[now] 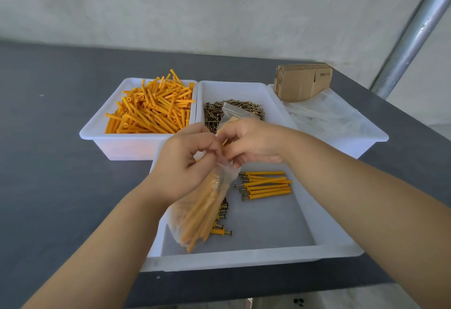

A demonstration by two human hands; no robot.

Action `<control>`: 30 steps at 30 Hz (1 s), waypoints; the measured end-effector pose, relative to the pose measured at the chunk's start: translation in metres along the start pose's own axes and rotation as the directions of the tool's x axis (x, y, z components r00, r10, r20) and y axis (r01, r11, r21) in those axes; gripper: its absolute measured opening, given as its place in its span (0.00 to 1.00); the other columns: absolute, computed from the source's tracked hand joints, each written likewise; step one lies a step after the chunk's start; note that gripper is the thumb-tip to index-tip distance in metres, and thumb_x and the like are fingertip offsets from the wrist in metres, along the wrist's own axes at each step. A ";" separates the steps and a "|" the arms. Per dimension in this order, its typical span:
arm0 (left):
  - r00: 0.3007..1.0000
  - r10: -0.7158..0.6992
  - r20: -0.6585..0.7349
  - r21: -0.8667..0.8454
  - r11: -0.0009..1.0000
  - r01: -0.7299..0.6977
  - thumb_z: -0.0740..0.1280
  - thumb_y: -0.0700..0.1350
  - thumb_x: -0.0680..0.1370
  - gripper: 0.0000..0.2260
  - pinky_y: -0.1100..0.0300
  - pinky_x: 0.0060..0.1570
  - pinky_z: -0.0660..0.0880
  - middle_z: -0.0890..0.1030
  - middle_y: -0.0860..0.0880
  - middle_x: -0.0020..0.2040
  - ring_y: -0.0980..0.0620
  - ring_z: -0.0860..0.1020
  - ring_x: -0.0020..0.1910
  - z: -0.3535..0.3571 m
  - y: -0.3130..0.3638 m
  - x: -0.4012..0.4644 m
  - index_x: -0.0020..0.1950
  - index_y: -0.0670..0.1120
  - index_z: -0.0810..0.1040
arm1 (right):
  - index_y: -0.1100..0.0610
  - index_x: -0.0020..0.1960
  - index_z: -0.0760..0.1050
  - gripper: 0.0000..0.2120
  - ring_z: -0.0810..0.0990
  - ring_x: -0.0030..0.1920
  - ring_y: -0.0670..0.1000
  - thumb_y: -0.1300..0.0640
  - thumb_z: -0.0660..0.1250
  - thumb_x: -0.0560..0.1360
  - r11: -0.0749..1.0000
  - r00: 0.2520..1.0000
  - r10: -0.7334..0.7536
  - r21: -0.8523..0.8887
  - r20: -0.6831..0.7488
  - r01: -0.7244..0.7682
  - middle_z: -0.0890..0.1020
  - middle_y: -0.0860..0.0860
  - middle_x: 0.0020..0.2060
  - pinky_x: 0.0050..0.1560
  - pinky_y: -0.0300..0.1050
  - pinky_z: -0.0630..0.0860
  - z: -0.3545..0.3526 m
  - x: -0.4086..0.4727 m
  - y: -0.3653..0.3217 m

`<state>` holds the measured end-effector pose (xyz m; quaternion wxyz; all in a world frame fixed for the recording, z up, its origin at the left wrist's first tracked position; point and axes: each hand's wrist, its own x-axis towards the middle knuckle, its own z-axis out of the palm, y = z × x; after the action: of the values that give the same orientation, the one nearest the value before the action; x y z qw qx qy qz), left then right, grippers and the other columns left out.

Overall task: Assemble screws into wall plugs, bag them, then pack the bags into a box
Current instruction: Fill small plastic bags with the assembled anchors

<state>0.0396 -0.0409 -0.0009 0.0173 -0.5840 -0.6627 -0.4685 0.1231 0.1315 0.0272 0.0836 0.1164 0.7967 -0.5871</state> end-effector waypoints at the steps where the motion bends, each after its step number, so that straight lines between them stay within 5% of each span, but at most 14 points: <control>1: 1.000 -0.001 -0.009 -0.002 1.000 0.001 0.62 0.36 0.71 0.08 0.50 0.43 0.73 0.76 0.47 0.40 0.50 0.76 0.42 0.000 0.000 0.000 0.37 0.41 0.81 | 0.60 0.52 0.78 0.09 0.81 0.39 0.49 0.70 0.65 0.77 0.999 0.995 0.034 -0.011 0.093 -0.033 0.83 0.56 0.41 0.39 0.41 0.77 0.004 0.003 0.000; 4: 0.999 -0.021 -0.044 -0.008 1.000 0.021 0.63 0.35 0.72 0.08 0.50 0.42 0.73 0.76 0.46 0.39 0.49 0.75 0.41 0.000 -0.001 -0.001 0.36 0.41 0.81 | 0.58 0.55 0.79 0.10 0.81 0.49 0.52 0.67 0.62 0.79 0.979 0.980 0.114 -0.188 0.165 -0.082 0.83 0.57 0.50 0.41 0.41 0.78 0.003 0.003 -0.006; 9: 0.998 -0.029 -0.059 -0.024 0.999 0.028 0.62 0.36 0.72 0.09 0.58 0.43 0.72 0.76 0.49 0.39 0.53 0.75 0.42 0.001 -0.005 0.000 0.36 0.41 0.80 | 0.52 0.52 0.83 0.13 0.85 0.48 0.42 0.65 0.64 0.76 0.899 0.986 -0.004 -0.432 -0.166 -0.069 0.86 0.46 0.47 0.35 0.36 0.77 -0.019 -0.013 -0.010; 13: 0.998 -0.044 -0.053 -0.027 0.999 0.042 0.62 0.36 0.72 0.08 0.61 0.45 0.71 0.77 0.50 0.39 0.53 0.75 0.42 0.002 -0.005 0.001 0.36 0.41 0.80 | 0.51 0.50 0.84 0.11 0.80 0.43 0.44 0.63 0.69 0.73 0.533 0.975 0.011 -0.824 -0.221 -0.192 0.83 0.43 0.41 0.45 0.38 0.74 -0.019 -0.021 0.020; 17: 0.997 -0.051 -0.054 -0.030 0.998 0.050 0.62 0.36 0.71 0.08 0.64 0.44 0.69 0.77 0.50 0.39 0.54 0.75 0.42 0.002 -0.005 0.001 0.36 0.42 0.80 | 0.53 0.36 0.73 0.08 0.75 0.41 0.55 0.63 0.66 0.71 0.247 0.977 0.075 -0.946 -0.198 -0.211 0.76 0.52 0.37 0.44 0.46 0.75 -0.006 -0.016 0.053; 21: 0.996 -0.078 -0.043 -0.037 0.996 0.076 0.62 0.36 0.71 0.09 0.67 0.43 0.68 0.76 0.51 0.39 0.56 0.74 0.42 0.003 -0.005 0.001 0.36 0.42 0.80 | 0.60 0.46 0.80 0.05 0.79 0.45 0.57 0.63 0.66 0.71 0.227 0.976 0.105 -0.951 -0.190 -0.210 0.82 0.56 0.44 0.44 0.46 0.75 -0.005 -0.011 0.059; 25: 0.996 -0.080 -0.039 -0.037 0.996 0.079 0.62 0.37 0.71 0.08 0.67 0.43 0.68 0.76 0.52 0.39 0.56 0.74 0.41 0.002 -0.004 0.000 0.36 0.42 0.80 | 0.63 0.41 0.77 0.03 0.67 0.36 0.52 0.64 0.65 0.69 0.166 0.974 0.153 -0.967 -0.167 -0.192 0.74 0.63 0.38 0.36 0.44 0.65 0.000 -0.010 0.057; 27: 0.996 -0.082 -0.035 -0.038 0.996 0.081 0.62 0.37 0.71 0.08 0.67 0.43 0.68 0.76 0.52 0.39 0.57 0.74 0.41 0.003 -0.004 0.000 0.36 0.42 0.80 | 0.58 0.39 0.74 0.04 0.65 0.36 0.52 0.65 0.64 0.70 0.137 0.968 0.200 -0.973 -0.154 -0.184 0.69 0.58 0.35 0.35 0.43 0.63 0.002 -0.009 0.055; 30: 0.995 -0.090 -0.031 -0.037 0.995 0.089 0.62 0.38 0.71 0.08 0.66 0.43 0.68 0.76 0.51 0.39 0.56 0.74 0.41 0.003 -0.005 0.000 0.36 0.42 0.80 | 0.59 0.42 0.76 0.01 0.69 0.37 0.53 0.63 0.66 0.71 0.198 0.973 0.191 -0.965 -0.133 -0.171 0.76 0.59 0.38 0.36 0.43 0.66 0.001 -0.010 0.056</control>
<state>0.0376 -0.0383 -0.0053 -0.0033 -0.5461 -0.6793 -0.4902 0.1481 0.1457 -0.0218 0.2121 0.1266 0.9677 0.0505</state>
